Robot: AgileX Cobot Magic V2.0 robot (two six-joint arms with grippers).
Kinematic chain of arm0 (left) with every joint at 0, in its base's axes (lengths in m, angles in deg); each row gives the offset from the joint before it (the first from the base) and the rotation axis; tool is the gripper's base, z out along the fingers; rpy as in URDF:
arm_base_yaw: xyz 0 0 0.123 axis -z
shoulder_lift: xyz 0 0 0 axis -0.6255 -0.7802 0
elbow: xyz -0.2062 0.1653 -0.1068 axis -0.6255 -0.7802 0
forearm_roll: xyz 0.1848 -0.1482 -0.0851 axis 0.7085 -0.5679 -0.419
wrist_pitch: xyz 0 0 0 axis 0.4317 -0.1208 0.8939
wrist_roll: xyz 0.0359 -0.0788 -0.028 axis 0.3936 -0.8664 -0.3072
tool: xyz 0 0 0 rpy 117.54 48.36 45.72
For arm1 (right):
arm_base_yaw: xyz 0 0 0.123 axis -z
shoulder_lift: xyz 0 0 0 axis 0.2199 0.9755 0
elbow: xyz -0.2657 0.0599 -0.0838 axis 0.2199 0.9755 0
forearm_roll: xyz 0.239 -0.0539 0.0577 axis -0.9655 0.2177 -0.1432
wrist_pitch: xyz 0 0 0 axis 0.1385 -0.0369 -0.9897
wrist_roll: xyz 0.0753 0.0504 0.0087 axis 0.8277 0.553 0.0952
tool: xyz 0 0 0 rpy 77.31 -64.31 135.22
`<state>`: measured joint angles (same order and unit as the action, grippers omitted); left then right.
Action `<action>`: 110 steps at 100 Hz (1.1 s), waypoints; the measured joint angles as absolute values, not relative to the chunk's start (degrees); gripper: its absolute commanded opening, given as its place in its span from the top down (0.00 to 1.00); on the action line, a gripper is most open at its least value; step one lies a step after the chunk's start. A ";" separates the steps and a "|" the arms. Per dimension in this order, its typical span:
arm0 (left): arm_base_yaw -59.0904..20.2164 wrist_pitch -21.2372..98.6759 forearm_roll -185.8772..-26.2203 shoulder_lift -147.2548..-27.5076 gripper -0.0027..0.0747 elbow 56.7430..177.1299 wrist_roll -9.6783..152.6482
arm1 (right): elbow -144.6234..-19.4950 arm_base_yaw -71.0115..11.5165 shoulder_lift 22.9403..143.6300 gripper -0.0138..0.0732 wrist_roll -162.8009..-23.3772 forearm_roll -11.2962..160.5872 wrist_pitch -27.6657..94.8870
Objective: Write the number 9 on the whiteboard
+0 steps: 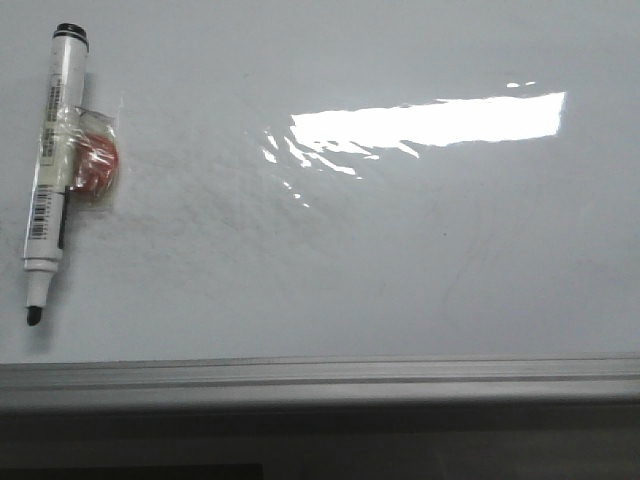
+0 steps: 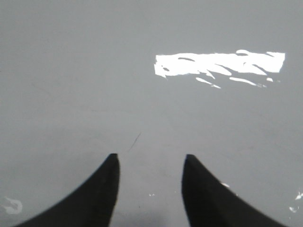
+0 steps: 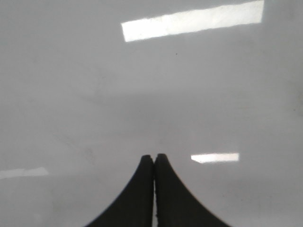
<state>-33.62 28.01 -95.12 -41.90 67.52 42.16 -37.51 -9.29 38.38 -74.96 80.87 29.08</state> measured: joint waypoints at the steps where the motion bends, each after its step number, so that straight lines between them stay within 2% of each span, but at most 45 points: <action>1: -33.62 27.53 -95.25 -42.03 0.30 67.52 42.16 | -37.51 -9.29 38.38 0.91 -74.96 80.87 29.08; 17: -32.55 22.99 -96.62 -43.68 0.35 67.52 42.16 | -37.51 -9.29 38.38 0.91 -74.96 80.87 29.22; 31: -26.48 22.00 -96.71 -46.06 0.35 67.52 42.16 | -37.51 -9.29 38.38 0.91 -74.96 80.87 29.26; 64: 1.53 13.87 -97.98 -55.77 0.35 67.52 42.16 | -34.80 -9.29 38.38 0.91 -74.96 80.87 29.37; 76: 8.38 9.68 -101.32 -61.11 0.35 67.52 42.16 | -34.37 -9.29 38.38 0.91 -74.96 80.87 30.27; 110: 14.52 1.63 -105.12 -76.56 0.35 68.44 41.29 | -34.37 -9.29 38.38 0.91 -74.96 80.87 31.05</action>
<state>14.52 1.63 -105.12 -76.56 68.44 41.29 -34.37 -9.29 38.38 -74.96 80.87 31.05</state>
